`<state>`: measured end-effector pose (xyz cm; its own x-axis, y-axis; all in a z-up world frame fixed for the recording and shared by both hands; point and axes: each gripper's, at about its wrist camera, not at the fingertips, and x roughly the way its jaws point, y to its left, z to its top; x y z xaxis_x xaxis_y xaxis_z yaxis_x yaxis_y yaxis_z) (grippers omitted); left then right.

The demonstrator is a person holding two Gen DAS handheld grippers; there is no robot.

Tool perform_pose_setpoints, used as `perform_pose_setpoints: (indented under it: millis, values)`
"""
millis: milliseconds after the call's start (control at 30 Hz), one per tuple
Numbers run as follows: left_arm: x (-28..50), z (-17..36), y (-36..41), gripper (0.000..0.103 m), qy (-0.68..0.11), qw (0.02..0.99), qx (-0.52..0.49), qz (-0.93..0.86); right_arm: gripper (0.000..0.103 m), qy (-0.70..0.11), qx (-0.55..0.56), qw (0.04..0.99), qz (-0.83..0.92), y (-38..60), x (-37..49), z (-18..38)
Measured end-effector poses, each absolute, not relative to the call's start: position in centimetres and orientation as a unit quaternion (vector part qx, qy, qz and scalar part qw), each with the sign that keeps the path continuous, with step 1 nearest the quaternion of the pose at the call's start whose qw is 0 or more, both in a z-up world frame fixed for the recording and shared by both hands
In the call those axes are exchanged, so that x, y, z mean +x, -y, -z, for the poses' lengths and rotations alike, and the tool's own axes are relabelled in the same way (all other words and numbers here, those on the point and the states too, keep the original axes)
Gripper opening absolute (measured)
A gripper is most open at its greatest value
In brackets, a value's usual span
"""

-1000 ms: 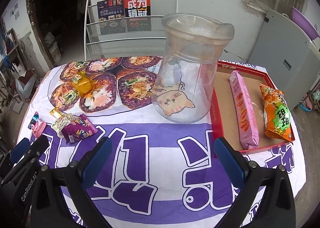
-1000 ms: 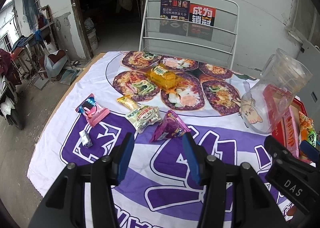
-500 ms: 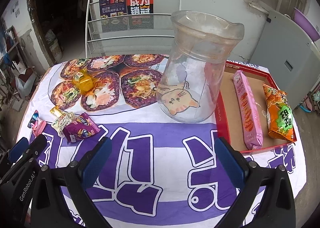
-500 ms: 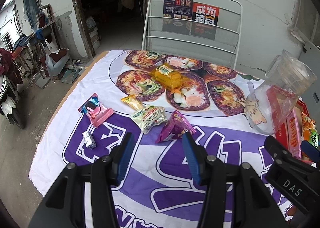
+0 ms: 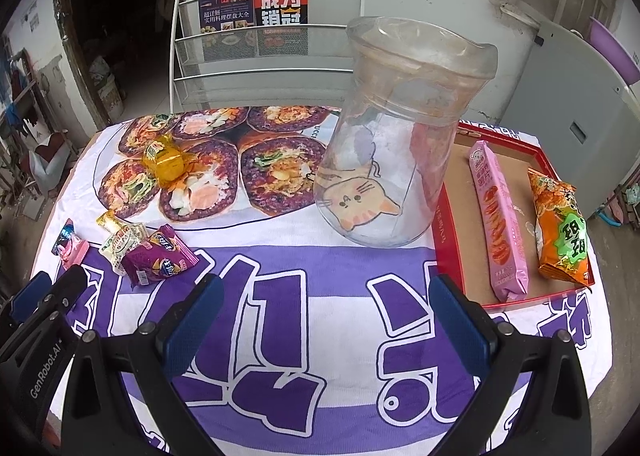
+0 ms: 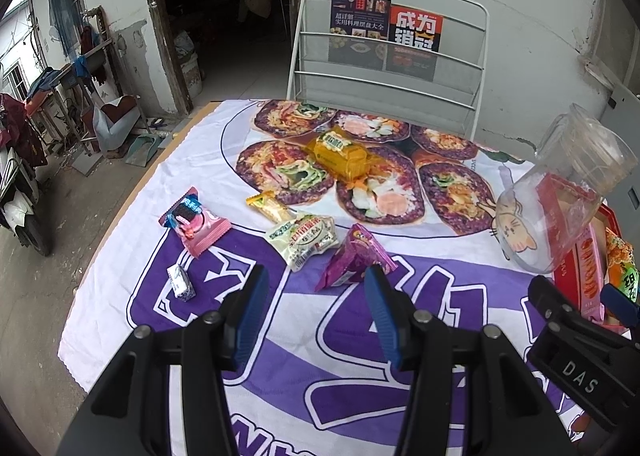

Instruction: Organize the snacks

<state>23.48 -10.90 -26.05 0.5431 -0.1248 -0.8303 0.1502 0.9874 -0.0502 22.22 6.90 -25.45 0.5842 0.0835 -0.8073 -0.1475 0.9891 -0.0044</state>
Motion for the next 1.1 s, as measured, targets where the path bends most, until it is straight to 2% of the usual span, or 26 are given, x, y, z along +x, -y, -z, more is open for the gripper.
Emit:
perform_pose_setpoints:
  millis: [1100]
  values:
    - [24.4, 28.9, 10.1, 0.103, -0.486, 0.871, 0.004, 0.072, 0.049, -0.453, -0.036, 0.888, -0.071, -7.9, 22.3, 26.3]
